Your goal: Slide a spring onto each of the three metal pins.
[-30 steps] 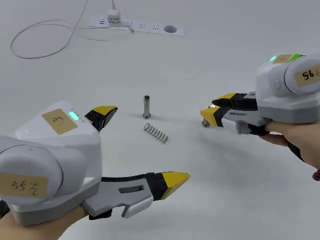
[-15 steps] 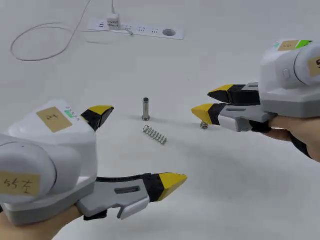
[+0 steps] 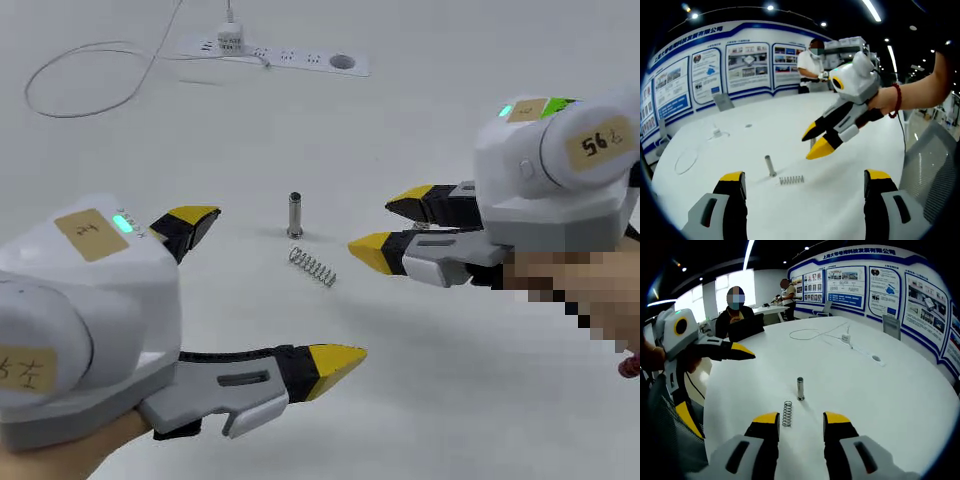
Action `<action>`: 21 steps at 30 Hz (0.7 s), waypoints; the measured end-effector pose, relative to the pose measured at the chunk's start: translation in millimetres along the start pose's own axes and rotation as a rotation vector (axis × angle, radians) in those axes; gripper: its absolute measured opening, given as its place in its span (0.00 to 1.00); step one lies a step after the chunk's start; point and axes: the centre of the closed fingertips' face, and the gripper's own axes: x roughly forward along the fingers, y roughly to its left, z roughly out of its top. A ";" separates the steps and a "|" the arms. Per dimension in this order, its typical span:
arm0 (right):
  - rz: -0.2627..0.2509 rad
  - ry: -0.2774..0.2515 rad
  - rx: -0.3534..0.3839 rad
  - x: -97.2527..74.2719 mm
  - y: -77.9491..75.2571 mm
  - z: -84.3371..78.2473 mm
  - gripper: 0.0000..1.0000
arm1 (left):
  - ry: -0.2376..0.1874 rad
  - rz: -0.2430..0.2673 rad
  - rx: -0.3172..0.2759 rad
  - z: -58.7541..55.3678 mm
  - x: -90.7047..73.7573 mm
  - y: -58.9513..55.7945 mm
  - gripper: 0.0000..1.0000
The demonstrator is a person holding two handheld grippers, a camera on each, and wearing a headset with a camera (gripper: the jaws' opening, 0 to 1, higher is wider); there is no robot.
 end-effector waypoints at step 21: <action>0.033 0.040 0.027 37.9 21.1 -29.5 0.30 | -0.015 0.023 -0.013 0.3 -6.1 6.4 0.99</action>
